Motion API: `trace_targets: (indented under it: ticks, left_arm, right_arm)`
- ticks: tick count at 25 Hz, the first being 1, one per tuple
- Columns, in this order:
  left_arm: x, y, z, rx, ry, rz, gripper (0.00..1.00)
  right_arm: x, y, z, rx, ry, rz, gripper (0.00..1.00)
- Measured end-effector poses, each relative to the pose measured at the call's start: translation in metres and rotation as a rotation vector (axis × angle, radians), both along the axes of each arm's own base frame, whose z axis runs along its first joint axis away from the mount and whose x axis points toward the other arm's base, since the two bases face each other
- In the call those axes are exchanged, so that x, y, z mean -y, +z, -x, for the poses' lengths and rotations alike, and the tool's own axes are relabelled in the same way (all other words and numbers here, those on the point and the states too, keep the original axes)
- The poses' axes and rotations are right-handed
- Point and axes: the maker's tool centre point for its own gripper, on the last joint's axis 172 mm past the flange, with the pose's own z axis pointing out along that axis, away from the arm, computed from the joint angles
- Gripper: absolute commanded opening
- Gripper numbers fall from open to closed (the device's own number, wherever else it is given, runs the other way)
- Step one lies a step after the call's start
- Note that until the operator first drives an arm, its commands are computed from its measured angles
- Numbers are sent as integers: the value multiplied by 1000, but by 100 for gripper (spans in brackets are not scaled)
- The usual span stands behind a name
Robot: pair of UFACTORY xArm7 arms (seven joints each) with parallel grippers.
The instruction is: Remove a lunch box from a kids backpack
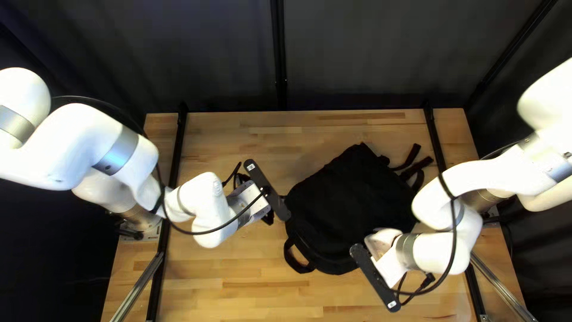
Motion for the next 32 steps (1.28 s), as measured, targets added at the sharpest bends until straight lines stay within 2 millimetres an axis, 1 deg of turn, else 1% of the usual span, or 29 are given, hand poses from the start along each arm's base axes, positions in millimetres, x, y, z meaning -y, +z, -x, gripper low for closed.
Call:
trace_targets:
  ticks: [3,6,12,16,20,22,28,32]
  left_arm:
    - [10,6,-4,9,-21,-4,100]
    - [20,11,-11,13,-65,-9,100]
    - [39,21,-27,-8,-212,-33,100]
    - [50,31,-38,-40,-331,-70,100]
    - [58,39,-49,-77,-436,-104,100]
    - [60,40,-56,-98,-484,-111,100]
    - [69,29,-77,-163,-602,-103,100]
    - [85,19,-90,-201,-674,-82,100]
  right_arm:
    - [17,-4,5,-16,21,-11,0]
    - [30,-9,7,-33,54,-30,0]
    - [37,-14,7,-72,156,-60,0]
    - [33,-13,7,-84,205,-79,0]
    - [22,-5,6,-80,246,-94,0]
    - [17,0,7,-76,262,-98,0]
    - [3,10,13,-71,301,-97,0]
    - [1,16,16,-66,322,-97,0]
